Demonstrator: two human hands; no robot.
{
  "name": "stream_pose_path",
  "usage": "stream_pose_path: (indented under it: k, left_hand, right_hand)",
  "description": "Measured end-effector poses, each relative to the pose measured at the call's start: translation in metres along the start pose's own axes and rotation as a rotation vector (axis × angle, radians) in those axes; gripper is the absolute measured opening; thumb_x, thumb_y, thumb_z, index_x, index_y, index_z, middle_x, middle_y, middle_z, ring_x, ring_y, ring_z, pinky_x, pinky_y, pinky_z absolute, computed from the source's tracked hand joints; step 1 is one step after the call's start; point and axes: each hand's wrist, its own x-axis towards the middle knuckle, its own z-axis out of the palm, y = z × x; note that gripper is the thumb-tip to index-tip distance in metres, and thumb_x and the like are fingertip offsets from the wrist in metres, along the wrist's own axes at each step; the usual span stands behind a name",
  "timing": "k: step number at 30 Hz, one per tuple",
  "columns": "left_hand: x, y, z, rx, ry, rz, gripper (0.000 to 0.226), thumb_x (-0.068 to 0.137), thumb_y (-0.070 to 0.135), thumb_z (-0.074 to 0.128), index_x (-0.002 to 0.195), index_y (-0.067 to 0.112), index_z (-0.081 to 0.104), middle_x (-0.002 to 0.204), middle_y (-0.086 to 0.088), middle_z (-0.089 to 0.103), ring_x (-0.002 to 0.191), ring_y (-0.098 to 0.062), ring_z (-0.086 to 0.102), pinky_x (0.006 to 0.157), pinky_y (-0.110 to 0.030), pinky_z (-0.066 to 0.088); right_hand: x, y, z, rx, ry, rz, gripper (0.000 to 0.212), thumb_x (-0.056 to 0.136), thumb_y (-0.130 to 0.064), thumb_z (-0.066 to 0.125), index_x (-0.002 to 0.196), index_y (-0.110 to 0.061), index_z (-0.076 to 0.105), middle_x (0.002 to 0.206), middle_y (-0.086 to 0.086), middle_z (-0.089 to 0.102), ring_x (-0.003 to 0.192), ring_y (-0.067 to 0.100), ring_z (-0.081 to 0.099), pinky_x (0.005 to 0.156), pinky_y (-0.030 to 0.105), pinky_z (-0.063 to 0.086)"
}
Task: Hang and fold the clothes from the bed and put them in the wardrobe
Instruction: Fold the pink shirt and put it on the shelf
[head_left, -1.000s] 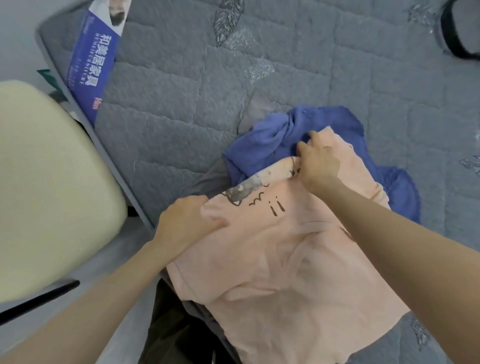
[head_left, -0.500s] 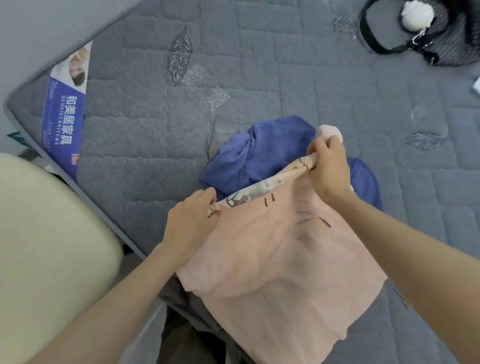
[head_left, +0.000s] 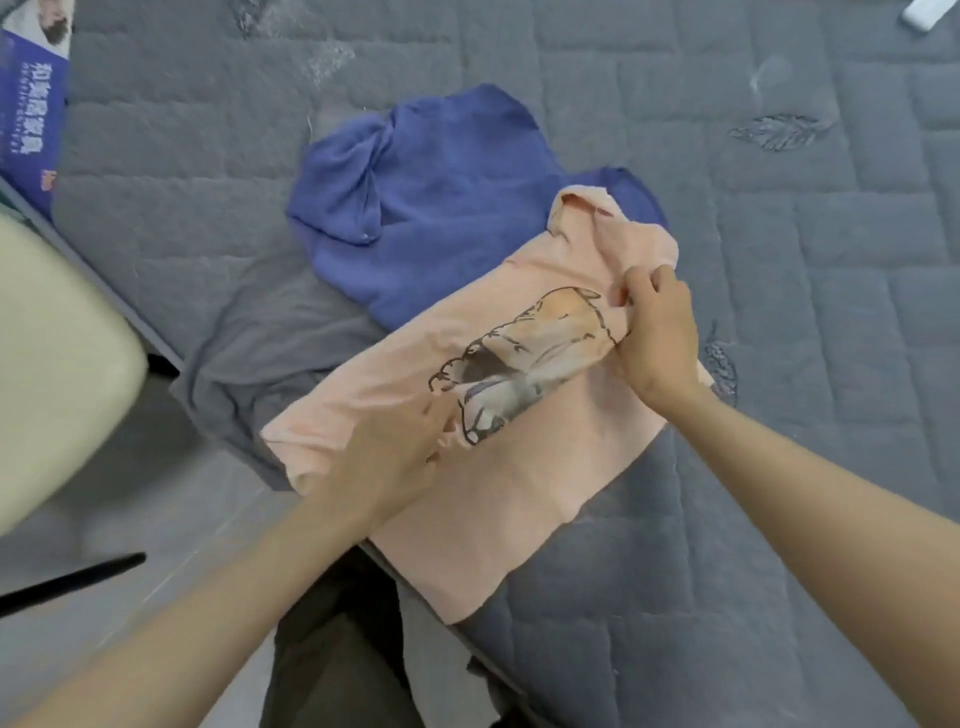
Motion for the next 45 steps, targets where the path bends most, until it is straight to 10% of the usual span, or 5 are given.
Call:
stream_pose_path:
  k: [14,22,33,39,45]
  left_hand:
    - [-0.074,0.079,0.126,0.063,-0.337,-0.226,0.031,0.084,0.026,0.049,0.11,0.018,0.035,0.115,-0.002,0.038,0.081,-0.02,0.044,0.058,-0.03,0.033]
    - [-0.021,0.062,0.066,-0.08,0.267,-0.21,0.032,0.088,0.013,0.052,0.12,0.01,0.053,0.117,-0.009,0.048,0.099,-0.03,0.049,0.08,-0.041,0.043]
    - [0.094,0.036,0.036,-0.161,-0.059,-0.373,0.047,0.079,0.059,0.054,0.1,0.018,0.051,0.096,0.004,0.052,0.1,-0.023,0.039,0.08,-0.036,0.026]
    - [0.093,0.033,0.026,-0.517,-0.087,-0.27,0.028,0.083,0.036,0.063,0.064,0.021,0.049,0.061,0.013,0.047,0.066,-0.011,0.046,0.065,-0.022,0.036]
    - [0.062,0.049,0.006,-0.674,-0.062,-0.212,0.039,0.086,0.022,0.069,0.061,0.014,0.04,0.058,0.007,0.035,0.047,-0.001,0.032,0.043,-0.013,0.024]
  right_hand:
    - [-0.093,0.087,0.006,-0.093,-0.219,0.217,0.025,0.083,-0.001,0.043,0.106,-0.009,0.051,0.109,0.014,0.041,0.101,0.03,0.04,0.082,0.041,0.041]
    - [-0.13,0.046,0.031,0.778,-0.214,1.082,0.031,0.091,-0.037,0.057,0.097,-0.015,0.036,0.098,0.006,0.047,0.096,0.024,0.046,0.084,0.041,0.045]
    - [-0.146,0.016,0.069,0.924,-0.14,1.154,0.033,0.084,-0.033,0.067,0.108,-0.01,0.067,0.128,0.013,0.055,0.122,0.033,0.049,0.102,0.048,0.043]
    - [-0.16,0.015,0.05,1.262,-0.026,1.065,0.018,0.092,-0.009,0.057,0.103,-0.023,0.063,0.101,-0.005,0.069,0.087,0.004,0.065,0.065,0.013,0.051]
    - [-0.171,0.019,-0.001,1.324,0.089,1.0,0.023,0.091,-0.004,0.056,0.105,-0.021,0.062,0.106,0.001,0.069,0.096,0.016,0.065,0.079,0.027,0.052]
